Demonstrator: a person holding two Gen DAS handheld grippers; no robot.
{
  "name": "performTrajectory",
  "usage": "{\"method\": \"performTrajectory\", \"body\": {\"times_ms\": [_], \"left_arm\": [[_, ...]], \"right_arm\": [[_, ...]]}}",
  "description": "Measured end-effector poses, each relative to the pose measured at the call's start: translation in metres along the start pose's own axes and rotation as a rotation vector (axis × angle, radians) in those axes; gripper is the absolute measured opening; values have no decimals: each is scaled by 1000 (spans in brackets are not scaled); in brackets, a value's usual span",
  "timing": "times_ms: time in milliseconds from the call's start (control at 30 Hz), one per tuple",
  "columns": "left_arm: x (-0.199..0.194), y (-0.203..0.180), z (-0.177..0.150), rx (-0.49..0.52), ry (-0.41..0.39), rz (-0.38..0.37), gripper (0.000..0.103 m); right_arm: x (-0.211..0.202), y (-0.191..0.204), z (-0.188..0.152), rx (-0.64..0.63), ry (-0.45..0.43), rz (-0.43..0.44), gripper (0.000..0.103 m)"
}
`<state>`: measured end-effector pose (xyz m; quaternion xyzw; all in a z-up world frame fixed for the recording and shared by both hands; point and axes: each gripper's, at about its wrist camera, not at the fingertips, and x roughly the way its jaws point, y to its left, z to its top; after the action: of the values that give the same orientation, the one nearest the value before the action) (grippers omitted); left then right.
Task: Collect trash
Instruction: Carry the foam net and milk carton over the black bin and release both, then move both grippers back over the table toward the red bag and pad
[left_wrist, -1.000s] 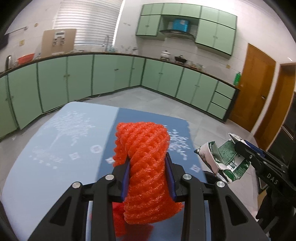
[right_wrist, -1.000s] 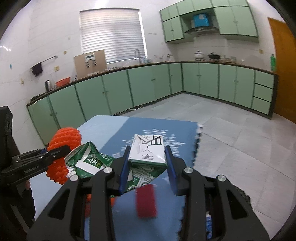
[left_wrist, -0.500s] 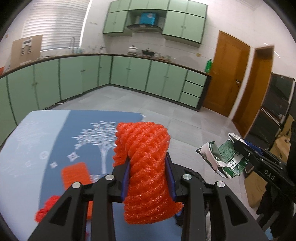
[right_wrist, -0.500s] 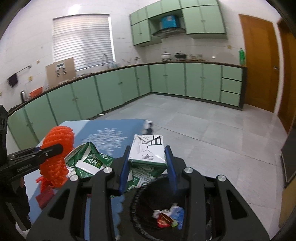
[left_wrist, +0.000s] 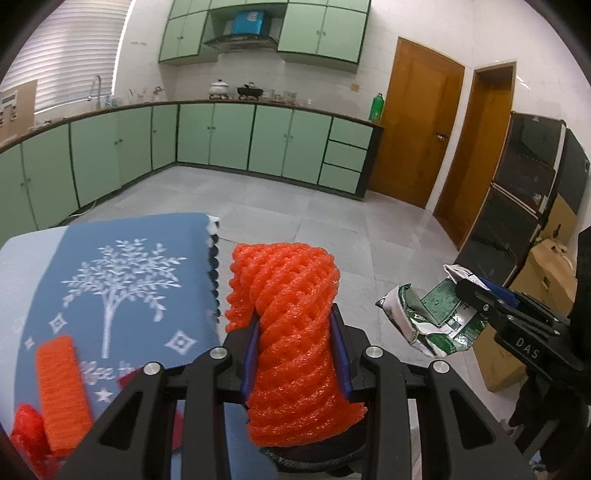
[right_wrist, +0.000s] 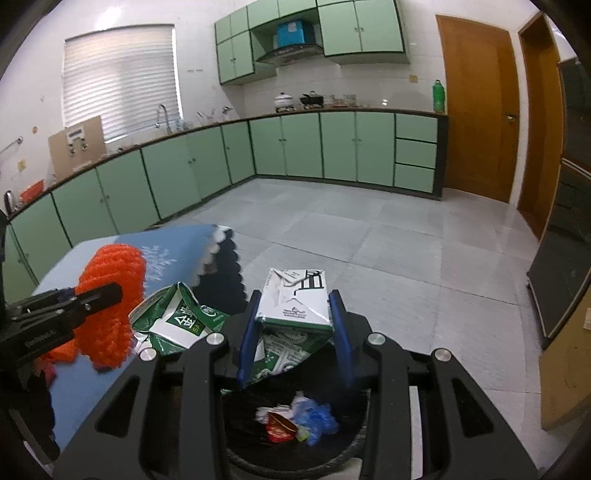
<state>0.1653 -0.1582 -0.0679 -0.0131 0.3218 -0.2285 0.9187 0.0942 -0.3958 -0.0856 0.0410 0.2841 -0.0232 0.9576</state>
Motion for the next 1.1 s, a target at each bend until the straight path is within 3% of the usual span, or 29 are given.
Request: {"method": "performTrajectory", "body": {"times_ms": [367,567,767,900,1100], "left_arm": [[52,-9,0,9,65,-7,35],[76,-9,1,14,94,-4,47],[81,-3,0,-5,105,-8,66],[72,2,0,-18,96,2,71],[42,11,4,-19,53,22,79]], "right_arm": [[50,-26,-14,51,71,-21,35],[73,-33,-18,58,112,-21,39],[81,-37,-23,91,124,-34,68],[74,-41,-24,131,104,-47,90],[52,-35,-16,181,63,-40,94]]}}
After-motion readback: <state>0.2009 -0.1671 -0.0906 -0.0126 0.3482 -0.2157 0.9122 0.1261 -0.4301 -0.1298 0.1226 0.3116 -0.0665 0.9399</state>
